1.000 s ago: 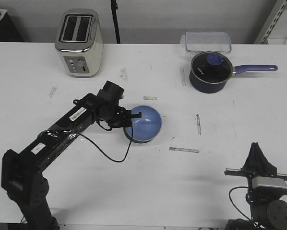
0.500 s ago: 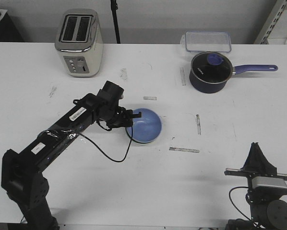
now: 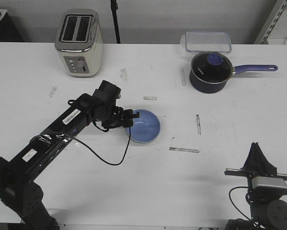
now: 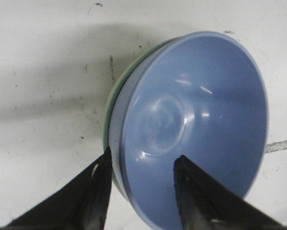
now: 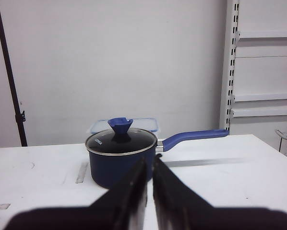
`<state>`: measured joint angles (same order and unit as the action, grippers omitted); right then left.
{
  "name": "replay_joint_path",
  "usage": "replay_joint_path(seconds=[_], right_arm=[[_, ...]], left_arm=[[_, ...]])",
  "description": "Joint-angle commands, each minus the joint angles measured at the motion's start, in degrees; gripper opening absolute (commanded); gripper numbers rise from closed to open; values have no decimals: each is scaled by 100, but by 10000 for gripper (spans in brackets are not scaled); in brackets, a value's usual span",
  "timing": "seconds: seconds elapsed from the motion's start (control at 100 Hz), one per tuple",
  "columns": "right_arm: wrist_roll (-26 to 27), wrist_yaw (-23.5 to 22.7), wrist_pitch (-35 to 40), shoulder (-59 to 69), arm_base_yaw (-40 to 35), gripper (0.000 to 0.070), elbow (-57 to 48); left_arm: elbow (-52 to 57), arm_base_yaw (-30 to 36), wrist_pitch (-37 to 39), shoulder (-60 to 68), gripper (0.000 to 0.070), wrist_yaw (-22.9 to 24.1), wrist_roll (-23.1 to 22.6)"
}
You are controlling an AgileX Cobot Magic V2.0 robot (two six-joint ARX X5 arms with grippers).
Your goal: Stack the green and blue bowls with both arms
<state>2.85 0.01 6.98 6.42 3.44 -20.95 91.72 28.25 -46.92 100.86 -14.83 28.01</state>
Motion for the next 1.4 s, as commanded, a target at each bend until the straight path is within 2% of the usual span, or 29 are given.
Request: replay_joint_path(seconds=[0.0,0.32,0.53,0.58,0.69,0.73,0.91,0.99,1.21,1.39], right_arm=[[50,2,-90,-11,11,14,-31],[50,4,-90,-11,11,14,-31],[50,2,-90,-11,11,14,-31],[50,2,-90,-11,11,14,-31],[50,4,-90,-11,11,14,-31],[50,4,-90,-11,11,14,-31],[50,2,-90,-11,11,14,-31],[50,2,-90,-11,11,14,-31],[50,2,-90,-11,11,14,-31],[50,2,-90,-11,11,14,-31]], left_arm=[[133,7,-85,-57,256,81,11],[98,-107,-11,-787,245,710,-59],[-437,-396,614,-1543,234,1266,-129],[-678,-505,839,-1775,210,1300,-245],[-1311,-778,1434,-2302,33,1298,-691],[-1569,-892,1676,-2509,0,1298,-852],[-2868,-1447,2789,-3475,0,1294,-1314],[-3445,-1698,3241,-3866,0,1294,-1659],[-4819,-2194,4199,-4935,0,1294,-3167],[-5842,-2343,5381,-5934,0,1294,-3053]])
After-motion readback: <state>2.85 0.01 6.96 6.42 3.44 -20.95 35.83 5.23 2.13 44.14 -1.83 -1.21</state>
